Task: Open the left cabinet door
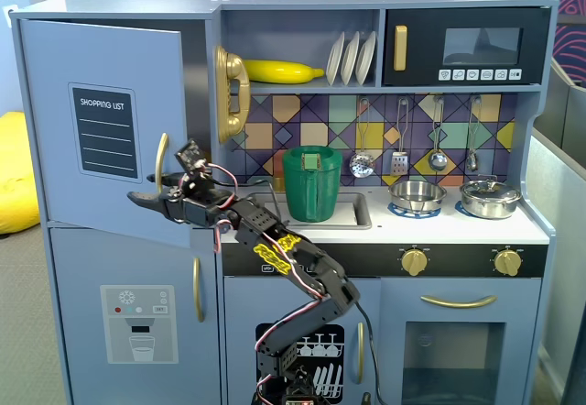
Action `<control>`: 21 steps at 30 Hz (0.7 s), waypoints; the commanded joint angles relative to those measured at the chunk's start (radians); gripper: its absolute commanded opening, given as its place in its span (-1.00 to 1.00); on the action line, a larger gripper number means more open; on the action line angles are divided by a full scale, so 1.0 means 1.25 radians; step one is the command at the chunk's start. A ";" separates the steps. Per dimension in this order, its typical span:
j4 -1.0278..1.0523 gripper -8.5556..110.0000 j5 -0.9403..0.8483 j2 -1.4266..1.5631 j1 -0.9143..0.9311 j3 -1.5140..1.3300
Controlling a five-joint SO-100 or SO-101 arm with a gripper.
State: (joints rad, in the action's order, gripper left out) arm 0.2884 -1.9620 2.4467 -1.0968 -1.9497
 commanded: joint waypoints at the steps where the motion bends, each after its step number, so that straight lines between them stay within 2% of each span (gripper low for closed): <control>1: 0.050 -0.61 -0.007 0.144 0.026 -0.043; 6: 0.220 -0.62 0.023 0.318 0.141 -0.085; 11: 0.416 -0.66 0.054 0.342 0.323 -0.022; 17: 0.291 -0.67 0.083 0.172 0.463 -0.007; 21: 0.139 -0.67 0.090 0.021 0.443 0.038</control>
State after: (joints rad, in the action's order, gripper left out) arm 0.6105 -1.8715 2.6062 -0.5400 -1.9972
